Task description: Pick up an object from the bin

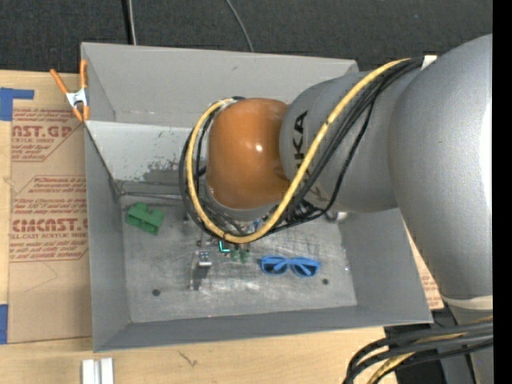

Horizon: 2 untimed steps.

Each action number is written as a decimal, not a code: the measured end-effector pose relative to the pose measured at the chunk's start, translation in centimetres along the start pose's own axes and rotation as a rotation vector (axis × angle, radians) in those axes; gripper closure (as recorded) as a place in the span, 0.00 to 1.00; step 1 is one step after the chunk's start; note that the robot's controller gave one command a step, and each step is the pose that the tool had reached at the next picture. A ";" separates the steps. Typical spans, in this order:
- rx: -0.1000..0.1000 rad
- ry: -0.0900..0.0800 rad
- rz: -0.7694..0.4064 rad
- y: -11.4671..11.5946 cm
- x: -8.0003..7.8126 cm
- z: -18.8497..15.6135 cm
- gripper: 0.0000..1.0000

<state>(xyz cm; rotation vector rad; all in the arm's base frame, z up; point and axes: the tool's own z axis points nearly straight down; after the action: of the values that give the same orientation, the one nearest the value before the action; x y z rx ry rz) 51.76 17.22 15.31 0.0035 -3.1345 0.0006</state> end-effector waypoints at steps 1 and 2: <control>0.002 -0.003 -0.253 -6.4 1.9 5.2 0.00; 0.002 -0.005 -0.781 -9.3 2.9 4.7 0.00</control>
Offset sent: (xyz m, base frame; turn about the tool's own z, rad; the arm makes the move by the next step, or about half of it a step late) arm -0.0180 -0.0625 -0.0498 -0.2552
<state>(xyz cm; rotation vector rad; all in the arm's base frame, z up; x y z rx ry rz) 48.82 7.96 10.61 1.1986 -2.9024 -0.0012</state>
